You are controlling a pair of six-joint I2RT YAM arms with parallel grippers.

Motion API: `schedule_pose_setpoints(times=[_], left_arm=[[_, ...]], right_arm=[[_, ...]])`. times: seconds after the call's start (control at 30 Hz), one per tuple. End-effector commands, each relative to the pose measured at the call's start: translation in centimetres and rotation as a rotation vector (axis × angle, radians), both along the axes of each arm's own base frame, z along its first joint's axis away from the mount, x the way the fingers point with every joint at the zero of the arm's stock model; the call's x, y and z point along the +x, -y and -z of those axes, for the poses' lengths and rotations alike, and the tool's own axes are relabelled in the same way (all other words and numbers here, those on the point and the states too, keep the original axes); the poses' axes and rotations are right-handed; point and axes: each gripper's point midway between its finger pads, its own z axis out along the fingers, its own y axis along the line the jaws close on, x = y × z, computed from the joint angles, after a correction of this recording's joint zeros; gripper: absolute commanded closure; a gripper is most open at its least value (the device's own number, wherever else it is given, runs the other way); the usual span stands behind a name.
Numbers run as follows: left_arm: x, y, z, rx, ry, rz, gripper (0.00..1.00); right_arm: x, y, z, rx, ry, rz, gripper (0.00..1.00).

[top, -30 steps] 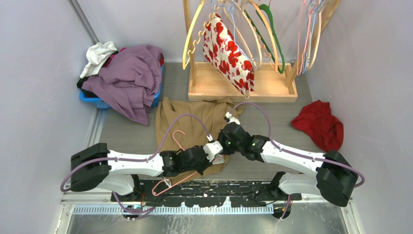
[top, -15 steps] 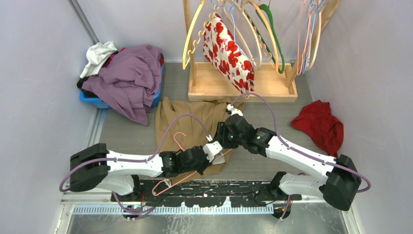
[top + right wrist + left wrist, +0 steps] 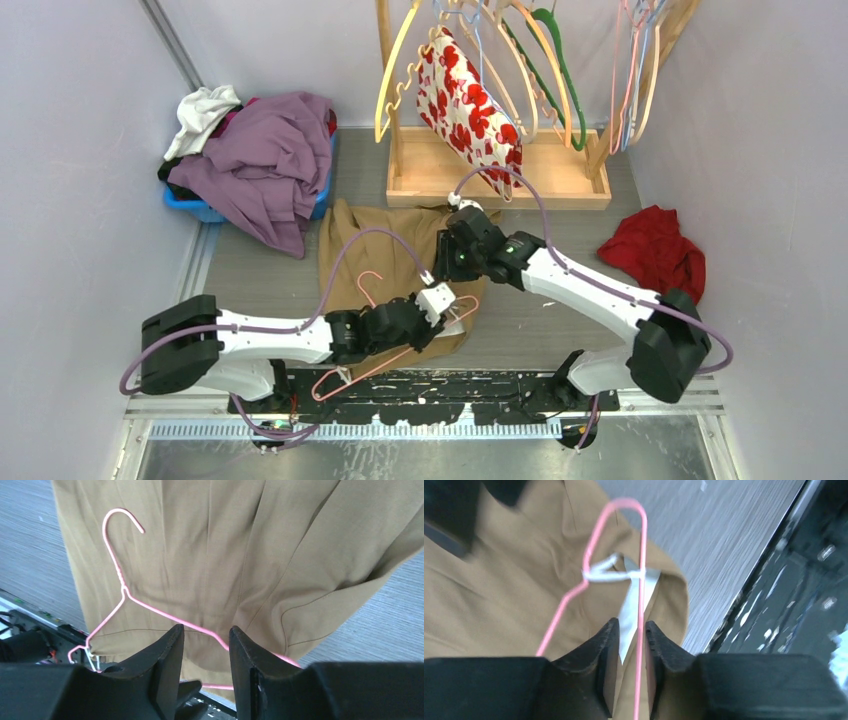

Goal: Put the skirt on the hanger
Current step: Hang the skirt on the hanger.

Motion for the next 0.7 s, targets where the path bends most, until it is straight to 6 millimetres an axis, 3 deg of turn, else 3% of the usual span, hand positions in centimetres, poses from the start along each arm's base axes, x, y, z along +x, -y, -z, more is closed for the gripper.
schedule_pose_setpoints(times=[0.0, 0.27, 0.5, 0.67], left_arm=[[1.9, 3.5, -10.8, -0.37, 0.124, -0.039, 0.7], [1.3, 2.7, -11.6, -0.363, 0.105, -0.031, 0.53], [0.8, 0.2, -15.5, -0.432, 0.101, -0.063, 0.5], [1.1, -2.5, -17.3, -0.42, 0.096, -0.138, 0.41]], right_arm=[[1.2, -1.6, -0.9, 0.018, 0.036, -0.066, 0.57], [1.2, -1.4, -1.0, 0.009, 0.041, -0.065, 0.55], [1.2, -0.1, -1.2, -0.028, 0.054, -0.033, 0.54], [1.1, 0.1, -1.2, -0.02, 0.06, -0.014, 0.53]])
